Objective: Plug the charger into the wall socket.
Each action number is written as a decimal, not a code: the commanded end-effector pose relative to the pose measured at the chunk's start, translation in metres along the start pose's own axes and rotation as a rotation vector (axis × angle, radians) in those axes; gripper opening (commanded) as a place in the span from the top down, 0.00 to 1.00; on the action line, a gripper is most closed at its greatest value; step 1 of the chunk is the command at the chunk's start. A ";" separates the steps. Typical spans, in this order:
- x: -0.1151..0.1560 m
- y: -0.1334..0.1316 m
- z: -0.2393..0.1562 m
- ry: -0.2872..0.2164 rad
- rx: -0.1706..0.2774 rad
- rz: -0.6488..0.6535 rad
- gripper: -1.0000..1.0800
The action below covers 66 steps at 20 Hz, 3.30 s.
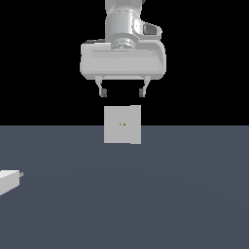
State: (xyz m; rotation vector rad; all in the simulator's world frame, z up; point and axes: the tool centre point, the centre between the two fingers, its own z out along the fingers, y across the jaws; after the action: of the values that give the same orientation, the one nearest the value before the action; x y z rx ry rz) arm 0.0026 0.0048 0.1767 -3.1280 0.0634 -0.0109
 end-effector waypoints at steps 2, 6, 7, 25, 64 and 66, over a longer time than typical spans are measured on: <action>0.000 0.000 0.000 0.000 0.000 0.000 0.04; -0.004 -0.005 0.003 0.001 0.000 0.000 0.04; -0.005 -0.007 0.005 0.001 0.000 0.000 0.04; -0.087 -0.119 0.076 0.028 -0.006 -0.006 0.04; -0.125 -0.178 0.166 0.042 -0.013 -0.008 1.00; -0.125 -0.178 0.166 0.042 -0.013 -0.008 1.00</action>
State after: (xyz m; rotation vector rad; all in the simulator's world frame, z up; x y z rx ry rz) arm -0.1140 0.1895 0.0120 -3.1410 0.0513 -0.0757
